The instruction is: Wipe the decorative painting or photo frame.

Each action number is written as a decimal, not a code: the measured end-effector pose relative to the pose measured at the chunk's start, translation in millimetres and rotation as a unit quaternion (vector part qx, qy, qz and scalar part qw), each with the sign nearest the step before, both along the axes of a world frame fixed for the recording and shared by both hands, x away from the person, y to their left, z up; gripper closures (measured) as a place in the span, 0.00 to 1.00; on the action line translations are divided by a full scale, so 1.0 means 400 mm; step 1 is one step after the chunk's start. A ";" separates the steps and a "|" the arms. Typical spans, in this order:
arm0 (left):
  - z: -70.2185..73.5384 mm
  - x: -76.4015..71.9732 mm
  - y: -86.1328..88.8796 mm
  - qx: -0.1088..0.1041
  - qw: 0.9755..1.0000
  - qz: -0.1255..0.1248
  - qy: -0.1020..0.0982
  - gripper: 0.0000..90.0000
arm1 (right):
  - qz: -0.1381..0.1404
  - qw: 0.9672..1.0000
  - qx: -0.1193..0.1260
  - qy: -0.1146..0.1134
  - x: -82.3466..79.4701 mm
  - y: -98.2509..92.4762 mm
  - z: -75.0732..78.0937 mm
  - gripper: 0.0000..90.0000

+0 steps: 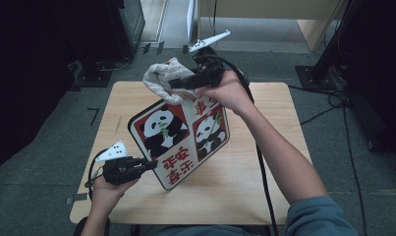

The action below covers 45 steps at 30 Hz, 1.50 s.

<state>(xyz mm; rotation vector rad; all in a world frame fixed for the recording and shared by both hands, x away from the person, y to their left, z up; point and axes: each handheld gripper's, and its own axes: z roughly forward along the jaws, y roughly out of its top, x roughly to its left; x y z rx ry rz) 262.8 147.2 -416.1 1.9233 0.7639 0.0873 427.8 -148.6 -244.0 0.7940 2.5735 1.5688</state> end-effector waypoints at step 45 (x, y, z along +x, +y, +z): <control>-0.001 0.003 0.003 0.002 1.000 -0.003 0.004 0.86 | -0.061 0.998 -0.017 -0.001 0.040 -0.112 0.011 0.56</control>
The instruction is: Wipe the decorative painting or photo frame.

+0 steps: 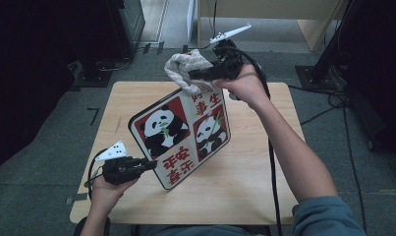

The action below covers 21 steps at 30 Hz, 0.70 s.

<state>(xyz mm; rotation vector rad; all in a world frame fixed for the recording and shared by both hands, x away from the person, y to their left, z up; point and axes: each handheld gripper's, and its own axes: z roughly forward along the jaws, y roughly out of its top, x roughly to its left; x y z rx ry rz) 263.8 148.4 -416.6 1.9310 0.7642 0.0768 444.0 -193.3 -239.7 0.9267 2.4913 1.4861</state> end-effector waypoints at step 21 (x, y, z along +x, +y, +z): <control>-0.002 0.002 0.007 0.001 1.000 0.003 0.001 0.86 | -0.050 0.999 -0.007 0.005 0.037 -0.074 0.014 0.60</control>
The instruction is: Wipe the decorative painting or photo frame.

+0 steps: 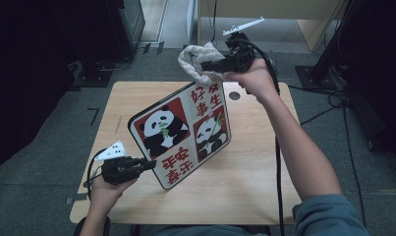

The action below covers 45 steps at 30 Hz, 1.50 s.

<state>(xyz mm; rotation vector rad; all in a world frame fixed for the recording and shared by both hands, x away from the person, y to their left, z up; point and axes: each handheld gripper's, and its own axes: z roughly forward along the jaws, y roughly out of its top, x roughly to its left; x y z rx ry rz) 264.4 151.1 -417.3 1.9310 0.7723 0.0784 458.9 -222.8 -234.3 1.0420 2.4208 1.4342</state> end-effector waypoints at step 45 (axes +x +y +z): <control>-0.001 0.002 0.009 0.000 1.000 0.003 0.004 0.86 | -0.064 0.998 -0.024 0.011 0.034 -0.109 -0.041 0.67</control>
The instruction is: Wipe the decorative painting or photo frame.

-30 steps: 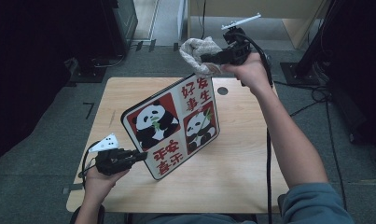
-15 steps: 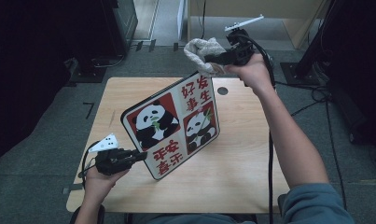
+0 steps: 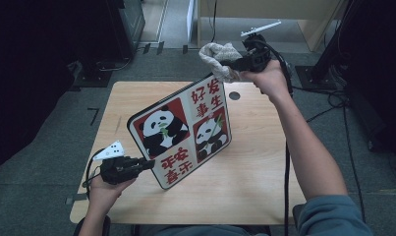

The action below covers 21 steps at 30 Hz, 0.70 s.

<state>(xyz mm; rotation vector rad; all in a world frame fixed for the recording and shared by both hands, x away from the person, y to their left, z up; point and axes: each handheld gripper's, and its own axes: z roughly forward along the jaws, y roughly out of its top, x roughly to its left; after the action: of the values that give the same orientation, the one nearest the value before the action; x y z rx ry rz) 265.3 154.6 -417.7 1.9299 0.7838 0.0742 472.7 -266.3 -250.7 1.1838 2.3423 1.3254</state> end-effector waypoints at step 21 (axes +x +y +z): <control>0.000 0.001 0.000 -0.001 1.000 0.005 0.007 0.83 | -0.007 1.000 -0.013 0.005 -0.022 -0.030 -0.083 0.69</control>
<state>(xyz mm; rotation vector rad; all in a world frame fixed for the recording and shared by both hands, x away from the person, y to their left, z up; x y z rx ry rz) 265.6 154.5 -417.9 1.9269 0.8020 0.0660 463.8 -278.3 -283.8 1.2007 2.3457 1.2841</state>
